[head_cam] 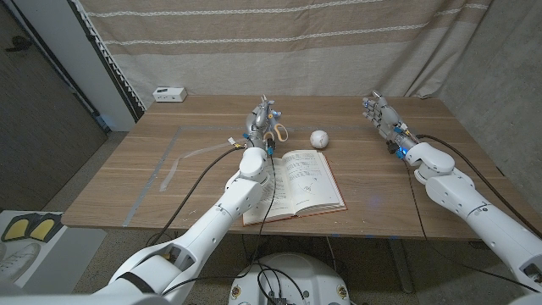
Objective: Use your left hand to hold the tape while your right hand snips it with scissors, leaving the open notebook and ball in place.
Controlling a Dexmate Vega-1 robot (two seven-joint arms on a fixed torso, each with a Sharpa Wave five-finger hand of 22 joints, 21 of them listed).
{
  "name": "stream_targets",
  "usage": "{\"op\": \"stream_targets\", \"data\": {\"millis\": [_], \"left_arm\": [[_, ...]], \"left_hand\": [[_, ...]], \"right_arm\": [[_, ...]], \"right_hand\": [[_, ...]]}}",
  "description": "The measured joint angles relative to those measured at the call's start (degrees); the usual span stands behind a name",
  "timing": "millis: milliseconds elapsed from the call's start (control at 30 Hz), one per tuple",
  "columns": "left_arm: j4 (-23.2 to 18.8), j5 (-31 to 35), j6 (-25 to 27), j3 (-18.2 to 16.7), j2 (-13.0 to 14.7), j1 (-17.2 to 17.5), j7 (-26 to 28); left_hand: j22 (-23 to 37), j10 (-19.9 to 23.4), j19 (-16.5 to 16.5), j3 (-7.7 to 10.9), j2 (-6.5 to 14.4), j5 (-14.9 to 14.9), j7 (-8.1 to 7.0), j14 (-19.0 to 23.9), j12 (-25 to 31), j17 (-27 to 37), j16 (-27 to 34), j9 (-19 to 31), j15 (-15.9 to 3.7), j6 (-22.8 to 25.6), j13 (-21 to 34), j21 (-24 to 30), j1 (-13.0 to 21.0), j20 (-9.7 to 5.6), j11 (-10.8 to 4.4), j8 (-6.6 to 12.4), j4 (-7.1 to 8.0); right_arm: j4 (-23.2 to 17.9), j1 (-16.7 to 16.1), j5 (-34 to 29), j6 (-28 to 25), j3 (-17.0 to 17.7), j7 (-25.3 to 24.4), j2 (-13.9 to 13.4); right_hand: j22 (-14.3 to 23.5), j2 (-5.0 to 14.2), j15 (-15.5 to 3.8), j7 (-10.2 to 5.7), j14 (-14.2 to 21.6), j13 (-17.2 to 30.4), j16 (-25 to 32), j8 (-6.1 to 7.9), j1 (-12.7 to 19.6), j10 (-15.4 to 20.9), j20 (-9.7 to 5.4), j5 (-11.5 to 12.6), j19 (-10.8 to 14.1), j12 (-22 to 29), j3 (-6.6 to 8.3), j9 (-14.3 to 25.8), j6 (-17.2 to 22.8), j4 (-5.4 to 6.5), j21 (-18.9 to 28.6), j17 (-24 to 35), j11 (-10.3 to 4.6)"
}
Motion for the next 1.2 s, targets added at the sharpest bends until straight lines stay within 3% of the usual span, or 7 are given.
{"op": "stream_targets", "data": {"millis": [100, 300, 467, 633, 800, 967, 1200], "left_arm": [[0.40, -0.18, -0.21, 0.06, -0.16, -0.16, -0.35], [1.36, -0.67, -0.67, 0.09, -0.52, -0.60, -1.00], [2.11, -1.16, -1.04, 0.03, -0.77, -0.97, -1.64], [2.95, -1.88, -1.35, -0.21, -1.09, -1.38, -2.21], [3.47, -2.64, -1.43, -0.43, -1.30, -1.60, -2.82], [3.98, -3.45, -1.33, -0.54, -1.29, -2.02, -3.83], [4.31, -4.30, -0.60, -0.57, -1.01, -2.42, -5.05]], "left_hand": [[-0.74, 0.00, 0.00, -0.02, -0.42, 0.32, -0.01, -0.90, 0.00, -1.49, -0.35, 0.23, -0.04, 0.00, -0.05, -0.01, -0.42, 0.00, 0.00, 0.00, 0.03], [-1.34, -0.21, 0.00, -0.02, -0.53, 0.33, -0.22, -1.67, 0.00, -3.02, -0.35, 0.11, -0.05, -0.22, -0.31, -0.44, -0.53, 0.00, -0.21, 0.01, 0.03], [-1.62, -0.20, 0.00, -0.02, -0.54, 0.33, -0.53, -1.67, 0.00, -3.86, -0.35, 0.10, -0.05, 0.09, -0.35, -0.44, -0.52, 0.00, -0.21, 0.00, 0.03], [-1.62, -0.20, 0.01, -0.02, -0.54, 0.33, -0.52, -1.67, 0.00, -4.21, -0.07, 0.10, -0.05, 0.10, -0.57, -0.44, -0.52, 0.00, -0.20, 0.00, 0.02], [-1.89, -0.20, 0.01, -0.22, -0.55, 0.64, -0.63, -1.51, 0.00, -4.55, 0.28, -0.55, 0.02, 0.23, -0.61, -0.43, -0.52, 0.00, -0.20, 0.00, -0.17], [-2.16, -0.20, 0.01, -0.28, -0.55, 0.65, -0.51, -1.24, 0.01, -5.04, 0.33, -0.97, -0.06, 0.96, -0.86, -0.43, -0.52, 0.00, -0.20, -0.04, -0.23], [-2.41, -0.20, 0.01, -0.52, -0.55, 0.65, -0.45, -1.24, 0.22, -5.35, 0.60, -1.32, -0.06, 1.01, -1.37, -0.07, -0.52, 0.00, -0.20, -0.04, -0.47]], "right_arm": [[-0.31, -0.28, 0.21, -0.19, -0.03, 0.21, -0.11], [-1.56, -1.14, 0.54, -0.48, -0.03, 0.28, -0.47], [-2.79, -1.87, 0.67, -0.75, 0.06, 0.13, -0.82], [-4.19, -2.53, 0.69, -0.97, 0.18, -0.33, -1.22], [-5.39, -3.02, 0.64, -1.24, 0.24, -0.68, -1.53], [-6.51, -3.47, 0.41, -1.34, 0.25, -1.05, -1.73], [-7.85, -3.86, 0.07, -1.41, 0.10, -1.28, -1.88]], "right_hand": [[0.00, 0.00, 0.41, -0.32, -0.41, 0.00, 0.00, 0.00, 0.00, -0.26, 0.71, -0.23, -0.09, 0.00, 0.00, 0.00, 0.32, 0.00, 0.00, 0.00, 0.31], [0.00, 0.31, 1.03, -1.28, -0.41, 0.00, 0.00, 0.32, 0.31, -0.28, 0.71, -0.23, -0.09, 0.00, -0.10, 0.00, 1.91, 0.11, 0.00, 0.00, 0.90], [0.00, 0.30, 1.03, -1.48, -0.40, 0.00, 0.00, 2.33, 0.31, -0.36, 1.33, -0.24, -0.10, 0.00, -0.42, 0.27, 7.57, 0.07, 0.00, 0.00, 0.97], [-0.01, 0.60, 1.13, -2.05, -0.51, 0.00, 0.00, 2.82, 0.60, 0.14, 1.33, -0.62, -0.10, 0.00, -0.48, 0.53, 9.83, 0.01, 0.00, 0.00, -0.78], [-0.01, 0.60, 0.91, -1.92, -0.73, 0.00, 0.00, 2.97, 0.60, 0.26, 1.54, -0.62, -0.32, 0.00, -0.47, 0.53, 10.78, 0.01, 0.00, 0.00, -1.33], [-0.01, 1.06, -0.24, -1.93, -0.41, 0.00, 0.00, 2.97, 1.06, 1.82, 1.52, -0.84, -0.29, 0.37, -0.47, 0.53, 11.80, 0.01, 0.00, 0.00, -5.39], [-0.02, 1.66, -0.44, -1.99, -0.62, 0.00, 0.00, 3.81, 1.67, 1.65, 1.54, -0.84, -0.32, 0.41, -0.51, 0.53, 15.63, -0.37, 0.00, 0.00, -5.39]]}}
